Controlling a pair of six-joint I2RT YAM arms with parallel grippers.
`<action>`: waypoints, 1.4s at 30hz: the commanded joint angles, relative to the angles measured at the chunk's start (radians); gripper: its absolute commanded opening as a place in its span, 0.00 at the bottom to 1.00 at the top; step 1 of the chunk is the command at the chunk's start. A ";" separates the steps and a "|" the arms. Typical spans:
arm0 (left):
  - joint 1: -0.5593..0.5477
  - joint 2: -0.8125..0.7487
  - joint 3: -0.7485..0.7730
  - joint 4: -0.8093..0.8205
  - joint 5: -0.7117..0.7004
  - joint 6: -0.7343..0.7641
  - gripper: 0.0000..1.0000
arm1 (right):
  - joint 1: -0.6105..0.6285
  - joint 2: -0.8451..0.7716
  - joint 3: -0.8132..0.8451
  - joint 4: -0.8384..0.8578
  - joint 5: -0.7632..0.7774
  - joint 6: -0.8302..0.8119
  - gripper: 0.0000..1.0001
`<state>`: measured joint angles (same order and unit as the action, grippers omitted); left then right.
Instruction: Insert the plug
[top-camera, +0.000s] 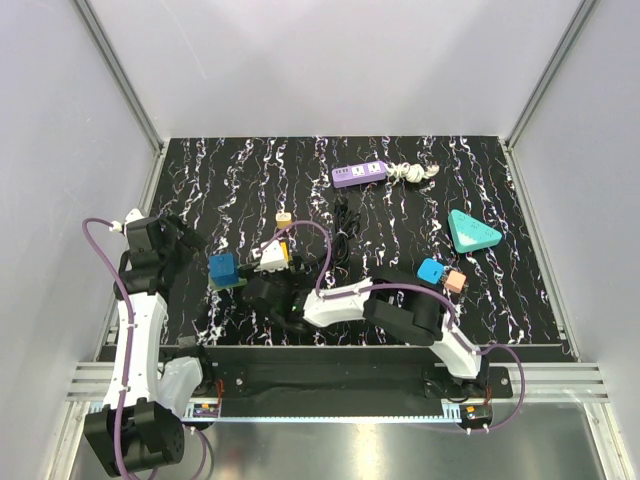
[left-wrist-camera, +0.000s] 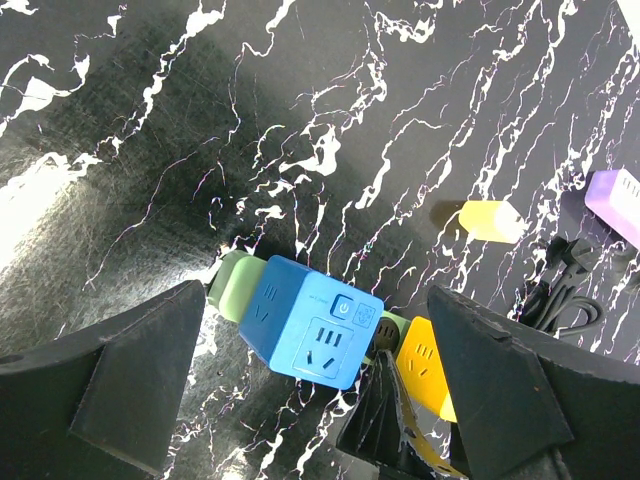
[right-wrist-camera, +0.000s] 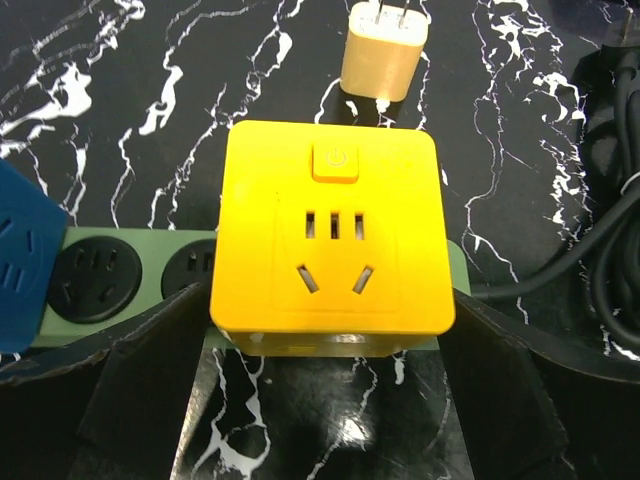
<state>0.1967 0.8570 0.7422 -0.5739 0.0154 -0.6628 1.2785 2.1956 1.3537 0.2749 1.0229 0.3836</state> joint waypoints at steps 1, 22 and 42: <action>0.006 -0.012 0.002 0.048 0.012 0.006 0.99 | -0.025 -0.081 0.027 -0.185 -0.064 0.001 1.00; 0.007 -0.024 -0.003 0.058 0.023 0.011 0.99 | -0.073 -0.364 0.022 -0.312 -0.308 0.009 0.62; 0.006 -0.006 -0.006 0.069 0.041 0.008 0.99 | -0.182 -0.237 0.042 -0.421 -0.618 0.097 0.11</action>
<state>0.1978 0.8467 0.7418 -0.5636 0.0341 -0.6624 1.0897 1.9648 1.4036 -0.0277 0.4587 0.4873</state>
